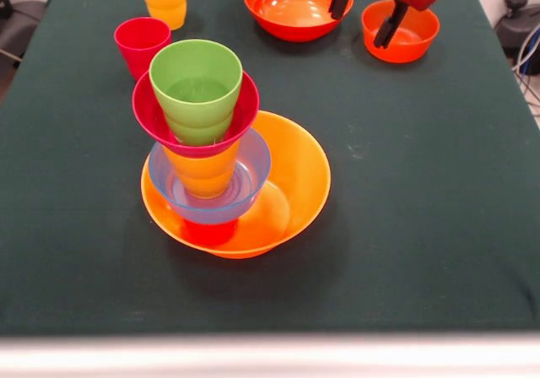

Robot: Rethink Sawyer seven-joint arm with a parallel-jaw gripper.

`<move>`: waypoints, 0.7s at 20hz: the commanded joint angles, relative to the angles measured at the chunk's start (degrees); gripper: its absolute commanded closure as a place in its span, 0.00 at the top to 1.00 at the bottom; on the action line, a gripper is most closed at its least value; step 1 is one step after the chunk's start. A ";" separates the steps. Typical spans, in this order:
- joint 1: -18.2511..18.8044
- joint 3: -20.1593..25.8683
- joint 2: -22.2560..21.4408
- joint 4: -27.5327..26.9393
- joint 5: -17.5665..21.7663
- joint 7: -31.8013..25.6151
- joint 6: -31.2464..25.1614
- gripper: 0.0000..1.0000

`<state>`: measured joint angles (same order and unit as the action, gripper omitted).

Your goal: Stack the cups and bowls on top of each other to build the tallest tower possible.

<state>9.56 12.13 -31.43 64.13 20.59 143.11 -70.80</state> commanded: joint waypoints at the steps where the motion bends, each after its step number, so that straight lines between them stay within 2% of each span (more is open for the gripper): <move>1: -1.90 -0.56 -4.82 17.46 -0.80 2.53 11.57 1.00; 8: -4.50 -2.53 -5.98 22.94 -1.54 5.17 15.37 1.00; 14: -5.32 -3.83 -4.60 25.21 -2.53 6.30 18.03 1.00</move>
<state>5.57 8.98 -37.71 81.00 19.09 143.11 -57.64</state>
